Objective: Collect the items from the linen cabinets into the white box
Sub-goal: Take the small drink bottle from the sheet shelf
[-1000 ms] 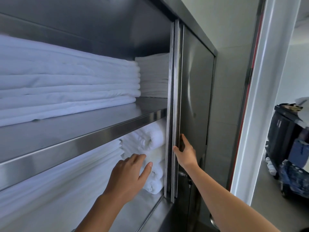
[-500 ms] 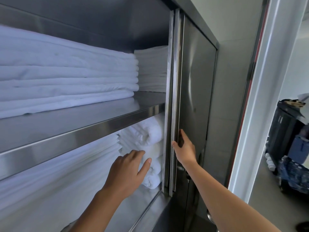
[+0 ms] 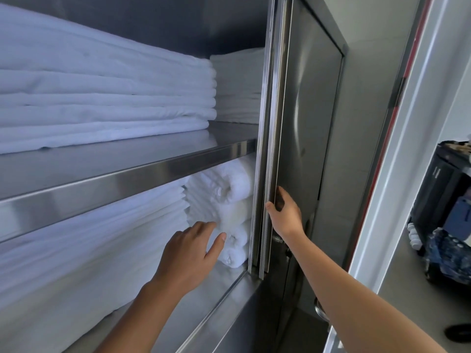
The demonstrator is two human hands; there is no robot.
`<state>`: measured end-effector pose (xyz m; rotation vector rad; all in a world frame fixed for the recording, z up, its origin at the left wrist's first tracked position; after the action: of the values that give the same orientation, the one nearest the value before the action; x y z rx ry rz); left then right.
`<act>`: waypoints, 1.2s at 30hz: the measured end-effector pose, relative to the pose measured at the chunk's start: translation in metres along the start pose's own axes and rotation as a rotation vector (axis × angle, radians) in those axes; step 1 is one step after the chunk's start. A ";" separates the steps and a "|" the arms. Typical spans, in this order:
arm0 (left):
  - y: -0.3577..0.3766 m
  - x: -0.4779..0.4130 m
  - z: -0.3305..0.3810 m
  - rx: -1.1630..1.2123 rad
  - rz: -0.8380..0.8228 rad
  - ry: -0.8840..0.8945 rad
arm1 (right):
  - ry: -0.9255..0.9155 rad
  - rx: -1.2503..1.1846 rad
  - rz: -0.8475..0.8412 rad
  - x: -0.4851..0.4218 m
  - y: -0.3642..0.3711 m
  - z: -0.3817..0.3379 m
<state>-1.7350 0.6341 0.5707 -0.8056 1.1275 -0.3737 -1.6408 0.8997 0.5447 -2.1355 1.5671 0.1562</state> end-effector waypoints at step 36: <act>-0.013 0.066 0.022 -0.184 -0.034 -0.258 | -0.201 -0.276 -0.243 0.094 0.026 -0.029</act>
<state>-1.6868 0.5915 0.5415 -1.0054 0.9156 -0.1891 -1.6386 0.7996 0.5272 -2.4136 1.2189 0.5138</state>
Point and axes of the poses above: each hand's wrist, its own x-axis away from the middle knuckle, its own y-axis out of the palm, z = x × y, the point moved 10 cm from there along -x, towards the middle knuckle, and after that the axes turned 6 degrees about z, right-handed, at the moved point
